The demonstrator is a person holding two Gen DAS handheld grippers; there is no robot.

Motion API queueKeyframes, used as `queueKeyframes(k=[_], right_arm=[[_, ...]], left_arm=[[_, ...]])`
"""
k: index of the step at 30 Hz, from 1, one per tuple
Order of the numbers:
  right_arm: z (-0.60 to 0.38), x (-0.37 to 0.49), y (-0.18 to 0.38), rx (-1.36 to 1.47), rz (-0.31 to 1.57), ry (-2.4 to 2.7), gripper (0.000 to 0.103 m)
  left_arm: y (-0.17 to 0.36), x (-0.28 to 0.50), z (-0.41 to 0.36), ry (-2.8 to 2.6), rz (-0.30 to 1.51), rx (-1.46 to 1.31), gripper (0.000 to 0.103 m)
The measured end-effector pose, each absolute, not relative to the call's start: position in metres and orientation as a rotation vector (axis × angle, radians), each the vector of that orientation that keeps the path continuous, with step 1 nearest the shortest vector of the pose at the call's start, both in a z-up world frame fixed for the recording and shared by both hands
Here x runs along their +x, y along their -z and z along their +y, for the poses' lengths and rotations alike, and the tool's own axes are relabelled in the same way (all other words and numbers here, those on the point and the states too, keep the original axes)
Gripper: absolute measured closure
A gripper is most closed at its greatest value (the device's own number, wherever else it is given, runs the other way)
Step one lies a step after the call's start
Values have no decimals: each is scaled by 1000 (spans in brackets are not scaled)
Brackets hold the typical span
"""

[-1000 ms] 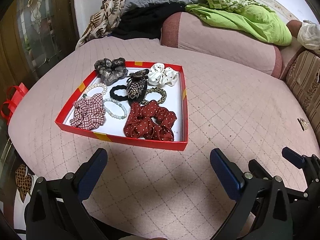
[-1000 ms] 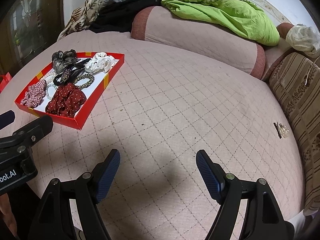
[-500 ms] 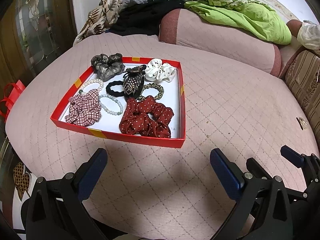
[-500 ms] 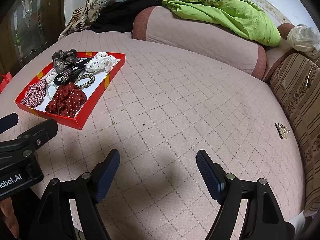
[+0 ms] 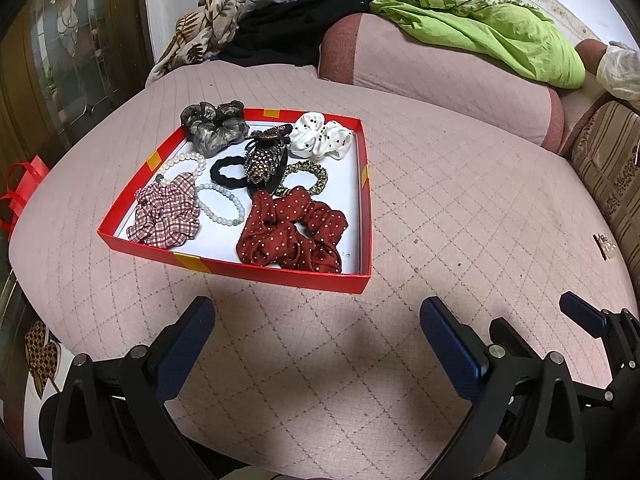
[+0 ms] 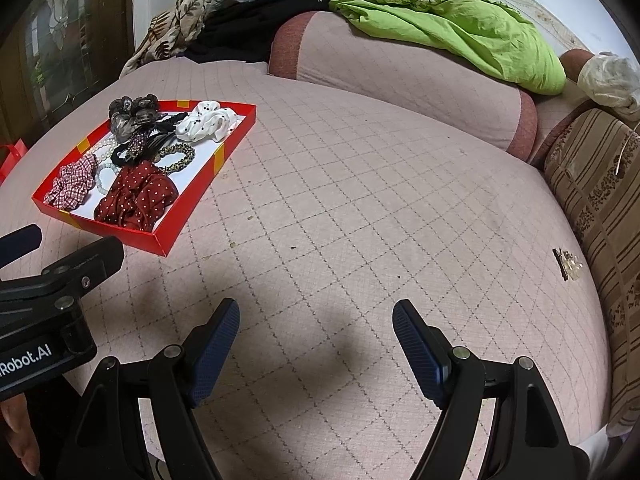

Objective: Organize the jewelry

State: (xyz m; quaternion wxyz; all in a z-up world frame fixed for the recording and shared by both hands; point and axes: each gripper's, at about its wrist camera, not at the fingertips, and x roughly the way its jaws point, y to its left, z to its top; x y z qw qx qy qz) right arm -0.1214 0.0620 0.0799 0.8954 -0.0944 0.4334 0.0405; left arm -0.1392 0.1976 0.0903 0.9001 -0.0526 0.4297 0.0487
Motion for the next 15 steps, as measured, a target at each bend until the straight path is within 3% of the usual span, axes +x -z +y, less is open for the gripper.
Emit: queueKeyframes(k=[15], right_arm=[[50, -118, -82, -142, 908, -93, 20]], left_arm=[[-101, -140, 186, -106, 878, -76, 1]])
